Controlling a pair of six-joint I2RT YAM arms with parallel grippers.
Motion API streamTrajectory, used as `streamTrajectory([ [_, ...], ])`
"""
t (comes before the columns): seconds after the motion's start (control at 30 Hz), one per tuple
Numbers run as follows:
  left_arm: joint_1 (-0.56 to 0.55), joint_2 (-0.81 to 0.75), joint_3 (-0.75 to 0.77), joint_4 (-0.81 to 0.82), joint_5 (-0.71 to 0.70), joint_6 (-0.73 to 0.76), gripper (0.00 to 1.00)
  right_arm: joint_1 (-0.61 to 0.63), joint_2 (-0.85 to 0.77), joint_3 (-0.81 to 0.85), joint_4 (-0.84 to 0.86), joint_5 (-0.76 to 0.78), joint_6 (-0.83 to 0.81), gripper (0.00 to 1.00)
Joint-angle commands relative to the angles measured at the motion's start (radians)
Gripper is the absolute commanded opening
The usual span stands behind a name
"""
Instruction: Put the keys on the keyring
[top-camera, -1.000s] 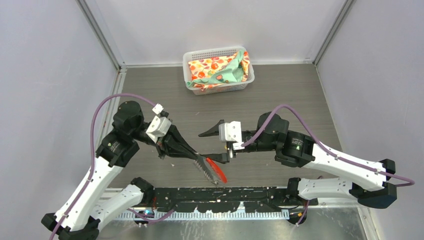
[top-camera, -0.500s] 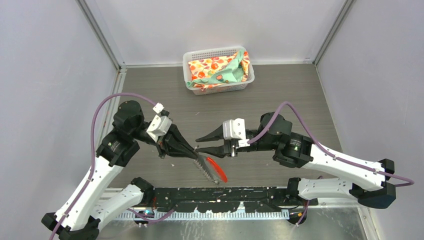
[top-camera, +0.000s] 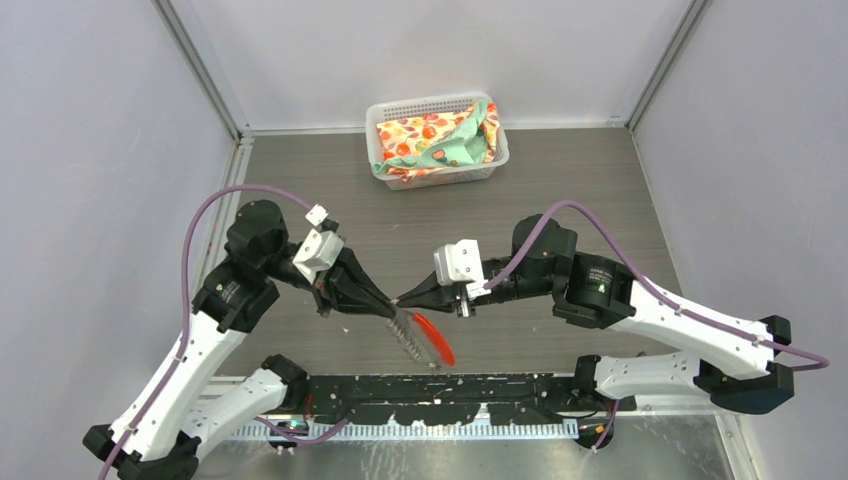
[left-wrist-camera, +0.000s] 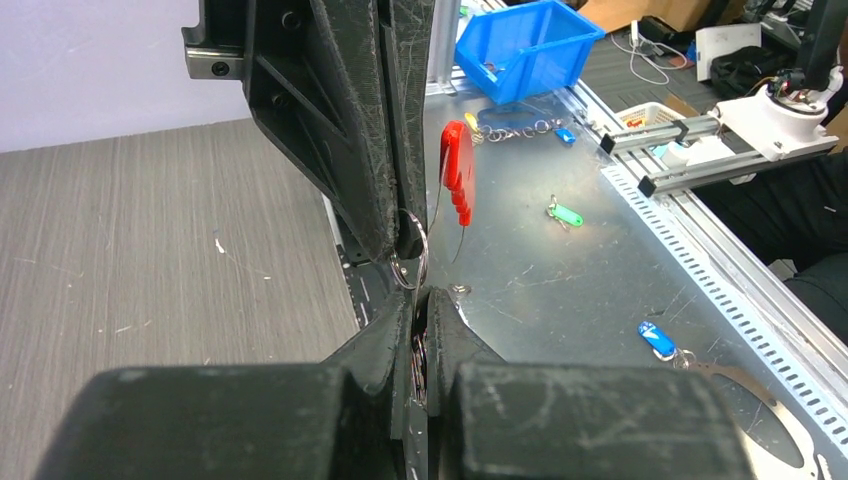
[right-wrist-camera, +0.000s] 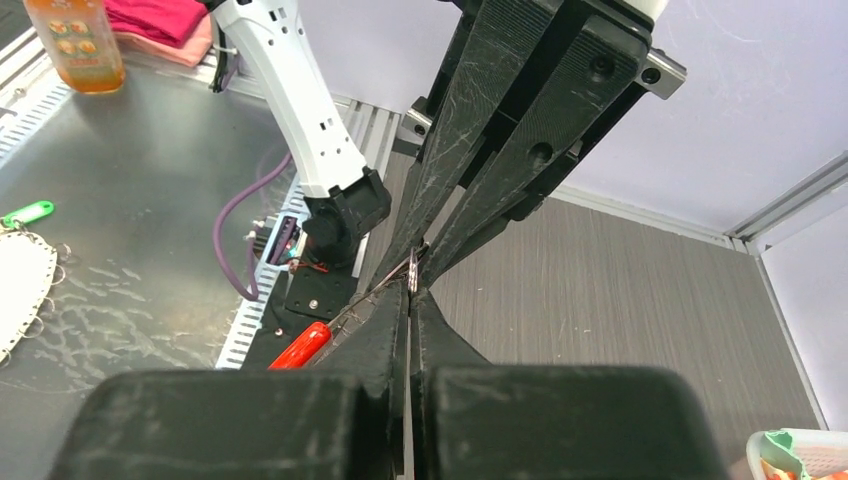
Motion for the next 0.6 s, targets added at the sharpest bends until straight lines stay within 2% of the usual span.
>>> streamTrajectory([
  [0.0,-0.002,-0.002,0.024,0.021,0.027,-0.024,0.0,0.005,-0.02,0.021,0.069,0.018,0.018,0.01],
  [0.07,-0.002,-0.001,0.02,-0.009,0.022,-0.011,0.01,0.004,-0.018,0.044,0.048,0.035,0.025,0.01],
  [0.1,-0.002,-0.002,0.024,-0.043,0.003,0.041,0.11,0.004,-0.014,0.068,0.014,0.043,0.029,0.01],
  [0.13,-0.002,-0.005,0.03,-0.101,-0.033,0.095,0.31,0.005,-0.005,0.104,-0.034,0.054,0.031,0.01],
  [0.2,-0.002,-0.011,0.043,-0.21,-0.123,0.222,0.52,0.005,0.028,0.18,-0.168,0.089,0.024,0.01],
  [0.23,-0.002,-0.015,0.049,-0.254,-0.172,0.285,0.67,0.005,0.041,0.213,-0.225,0.101,0.022,0.01],
  [0.27,-0.002,-0.019,0.052,-0.274,-0.228,0.323,0.73,0.005,0.051,0.238,-0.277,0.112,0.022,0.01],
  [0.37,-0.002,-0.04,0.069,-0.315,-0.341,0.407,0.77,0.006,0.077,0.288,-0.39,0.128,0.034,0.01],
  [0.57,-0.001,-0.106,0.093,-0.307,-0.4,0.517,0.77,0.007,0.203,0.442,-0.594,0.186,0.13,0.01],
])
